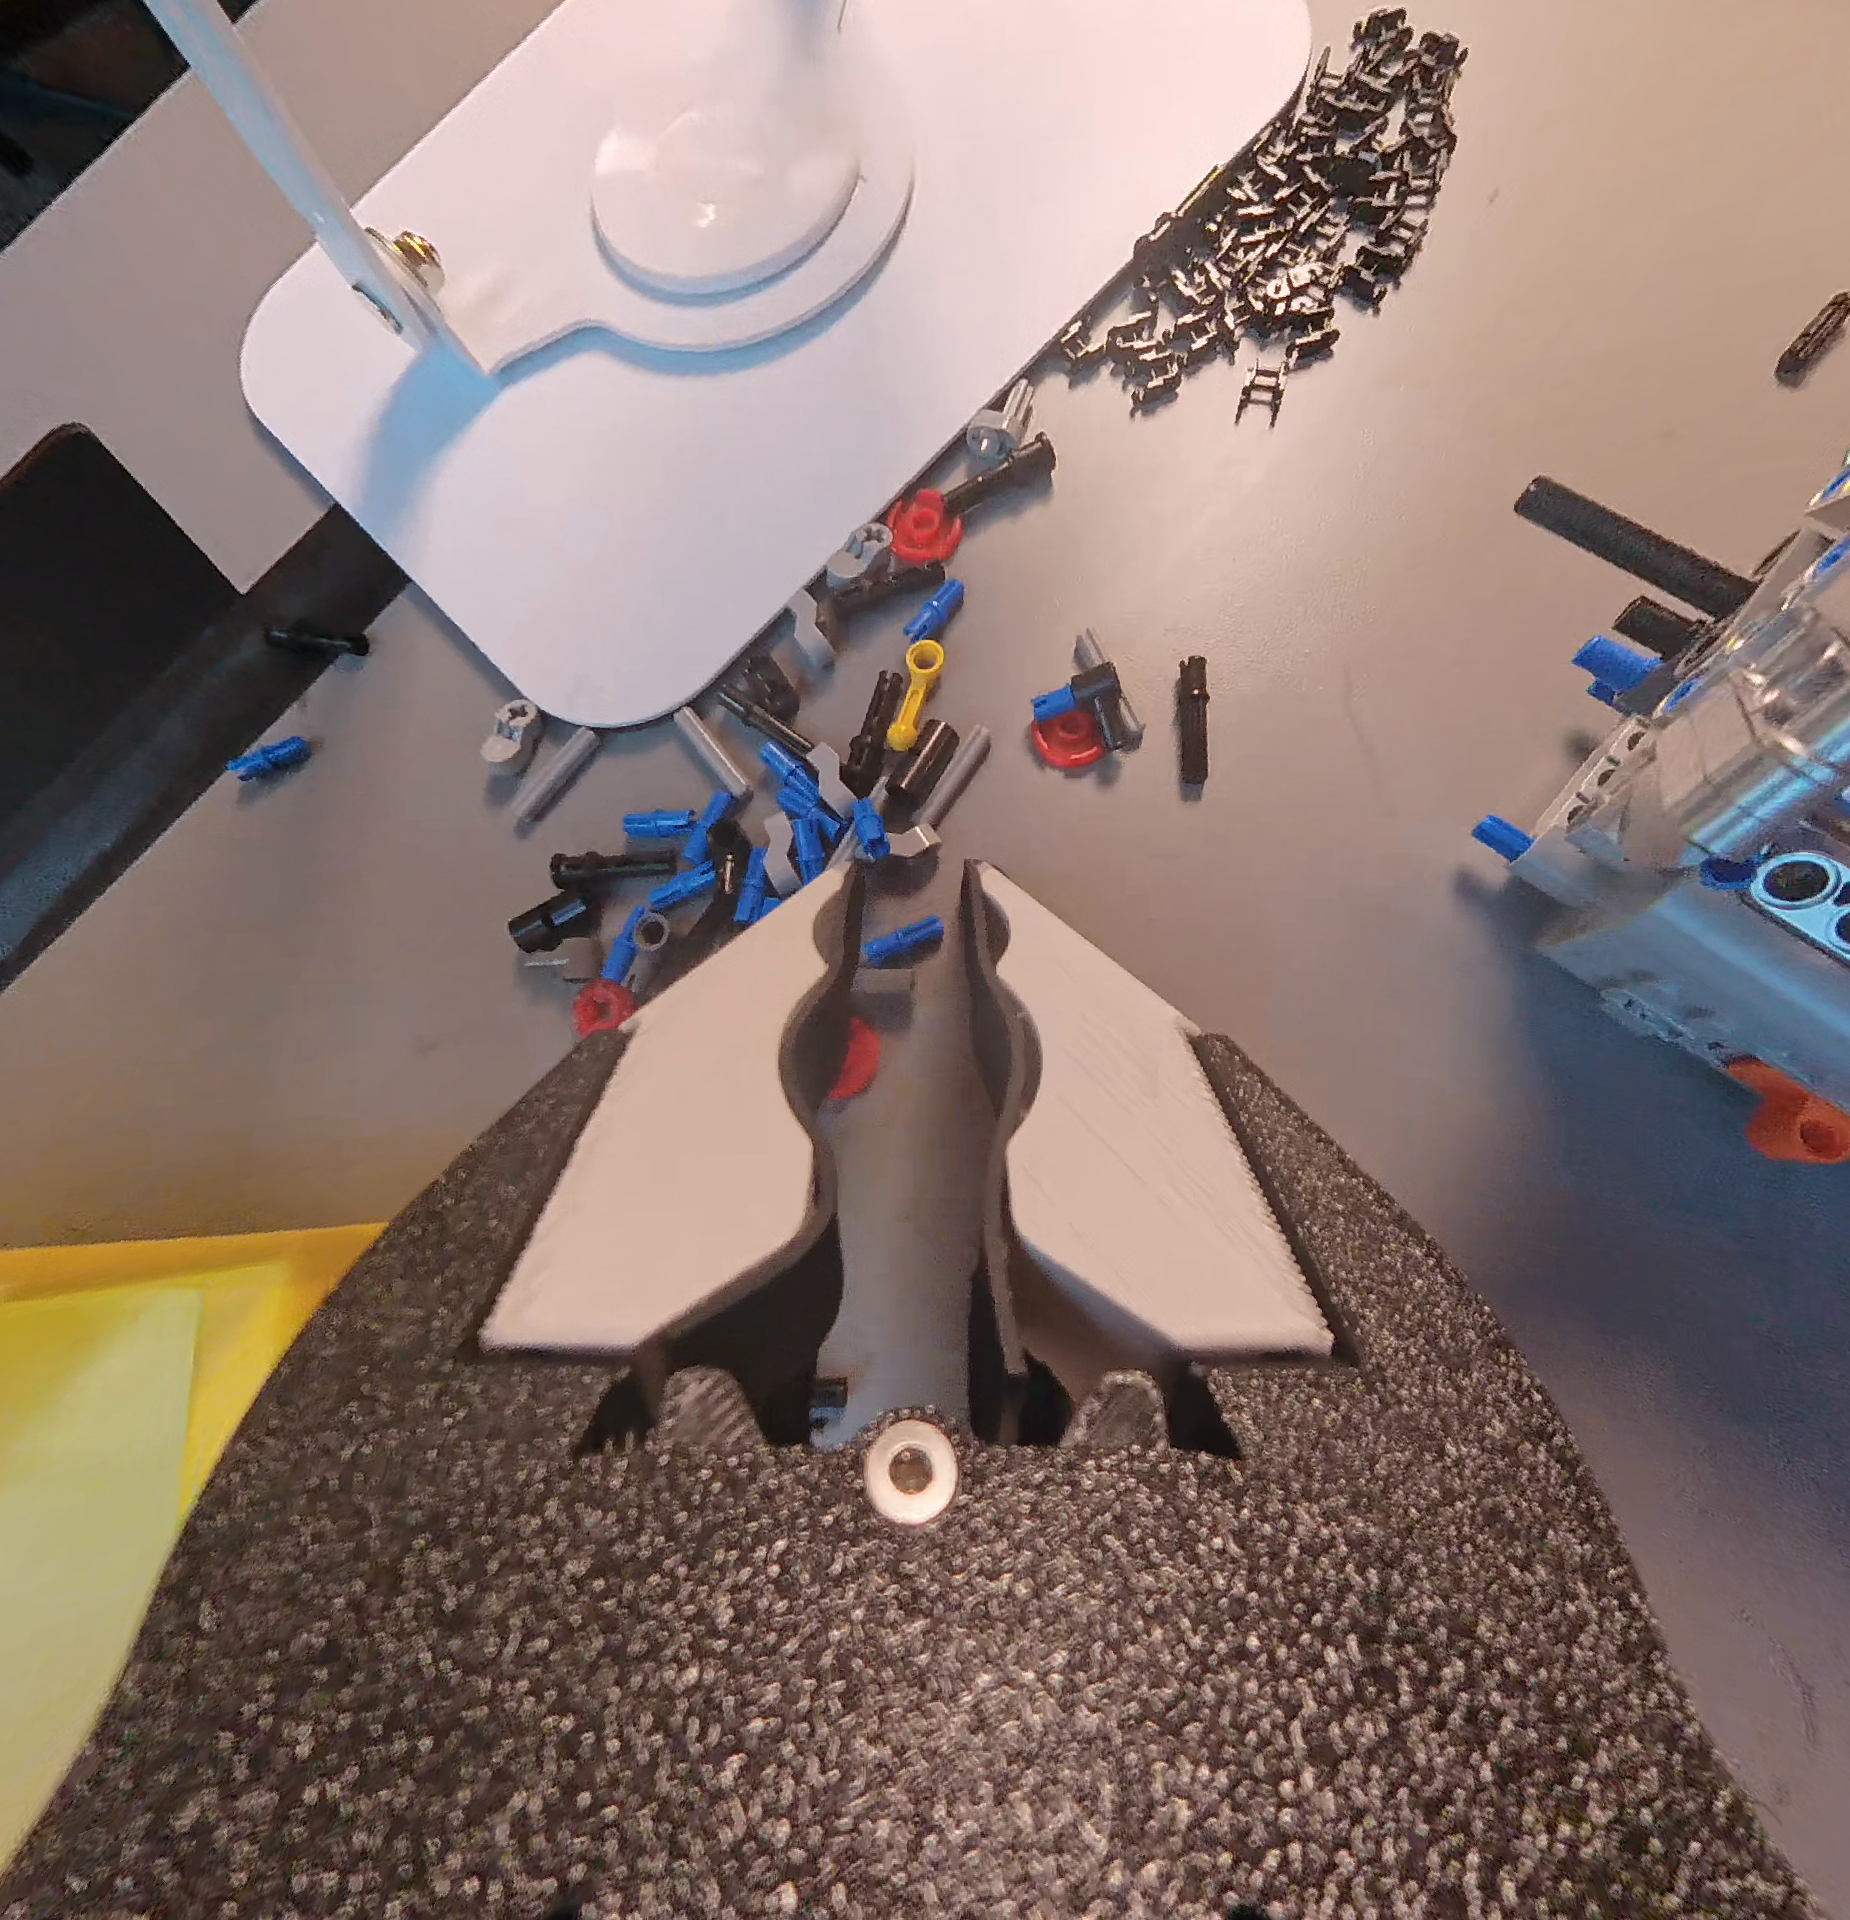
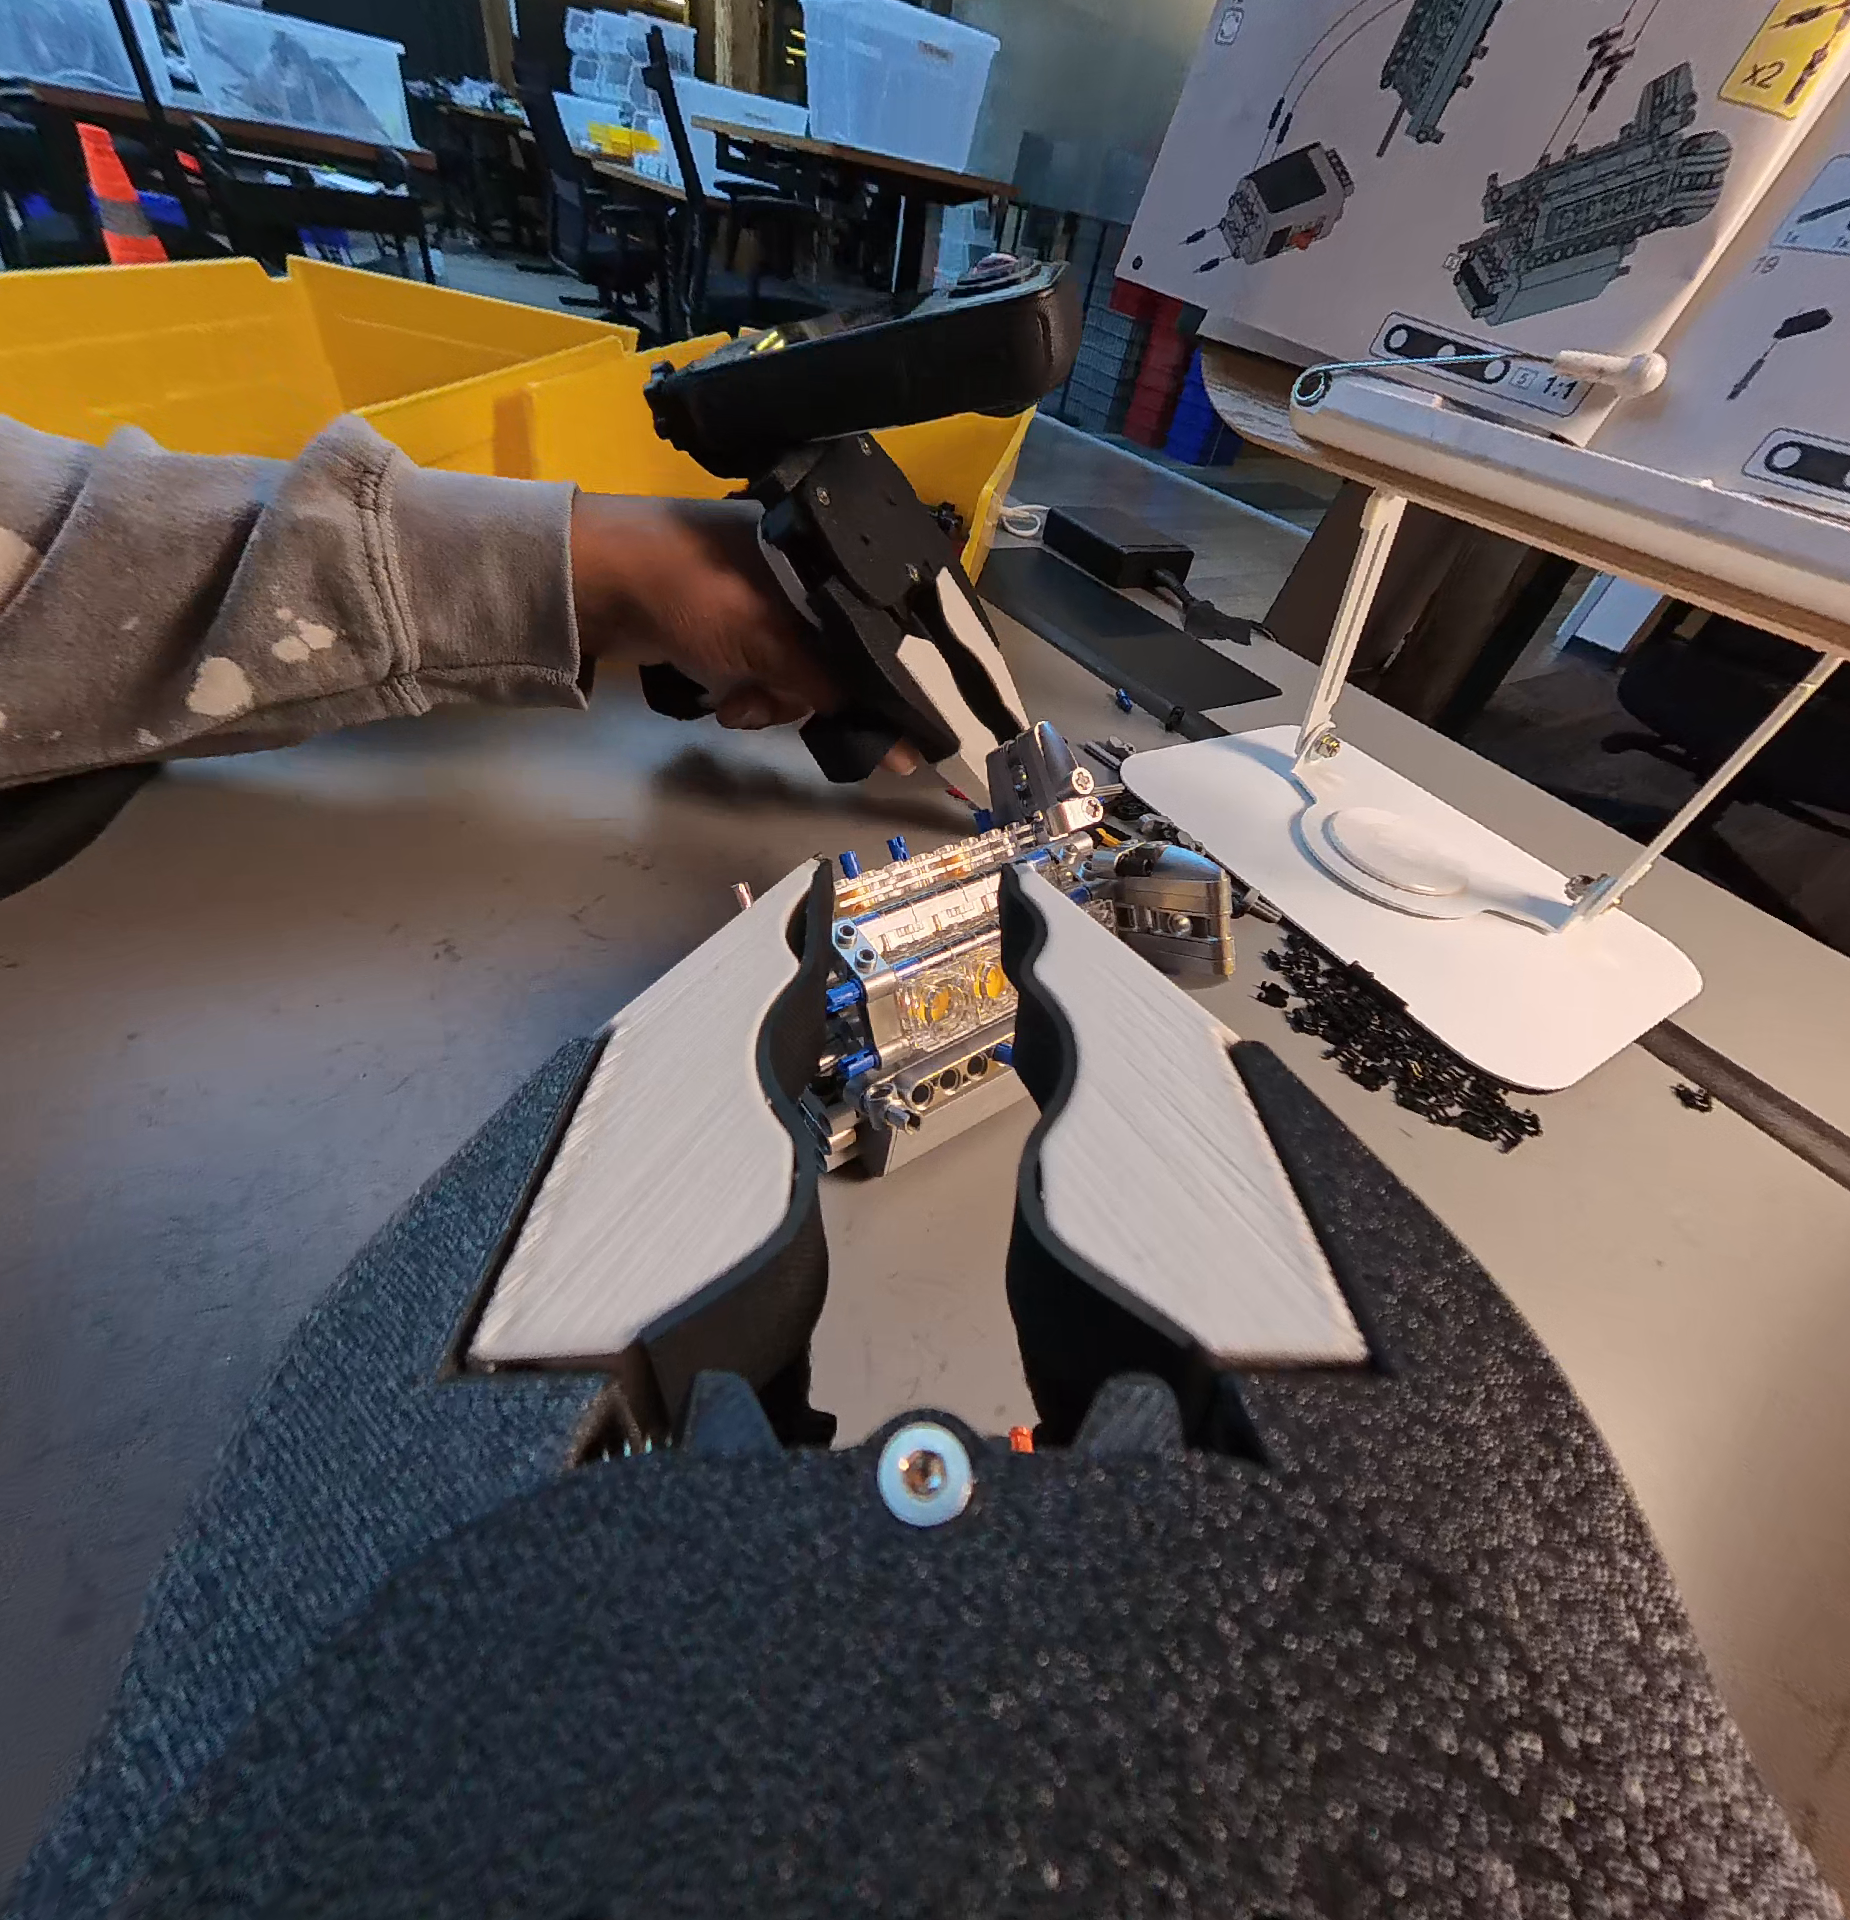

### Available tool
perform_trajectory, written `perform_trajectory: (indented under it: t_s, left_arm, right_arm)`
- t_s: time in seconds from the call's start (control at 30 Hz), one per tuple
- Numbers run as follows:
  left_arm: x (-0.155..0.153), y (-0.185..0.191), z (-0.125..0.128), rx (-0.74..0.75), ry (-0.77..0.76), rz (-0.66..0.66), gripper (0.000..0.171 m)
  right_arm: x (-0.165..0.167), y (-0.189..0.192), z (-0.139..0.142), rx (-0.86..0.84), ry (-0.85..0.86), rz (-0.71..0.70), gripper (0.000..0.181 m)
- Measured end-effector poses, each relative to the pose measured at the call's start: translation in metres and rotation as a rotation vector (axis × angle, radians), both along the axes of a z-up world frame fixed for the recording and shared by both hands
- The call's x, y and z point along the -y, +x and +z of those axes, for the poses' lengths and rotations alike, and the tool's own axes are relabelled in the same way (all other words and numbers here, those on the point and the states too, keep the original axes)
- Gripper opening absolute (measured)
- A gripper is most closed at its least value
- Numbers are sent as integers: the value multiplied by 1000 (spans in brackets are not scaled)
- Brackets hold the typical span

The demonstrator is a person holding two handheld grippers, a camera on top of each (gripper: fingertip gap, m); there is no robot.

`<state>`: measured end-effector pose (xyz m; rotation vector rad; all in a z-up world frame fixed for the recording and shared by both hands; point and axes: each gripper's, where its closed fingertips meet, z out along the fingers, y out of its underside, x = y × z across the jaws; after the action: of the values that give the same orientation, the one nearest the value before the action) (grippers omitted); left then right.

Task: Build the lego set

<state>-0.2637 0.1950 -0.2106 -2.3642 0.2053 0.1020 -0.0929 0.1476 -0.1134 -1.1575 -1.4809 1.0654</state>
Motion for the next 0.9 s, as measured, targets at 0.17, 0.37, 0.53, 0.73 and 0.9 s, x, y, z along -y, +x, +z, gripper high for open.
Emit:
perform_trajectory:
  t_s: [0.17,0.37,0.53,0.73,0.9]
  left_arm:
    - [-5,-1,0,18,13,6,19]
    - [-7,-1,0,-2,15,0,15]
    - [4,-1,12,-79,36,-50,0]
    - [30,19,25,-62,12,-157,0]
    - [13,2,15,-44,18,-55,11]
  right_arm:
    - [1,0,0,3,1,3,31]
    - [1,0,0,1,1,3,30]
    - [0,1,0,-4,0,0,30]
    - [0,0,0,-1,3,0,30]
    - [1,0,-1,5,12,3,31]
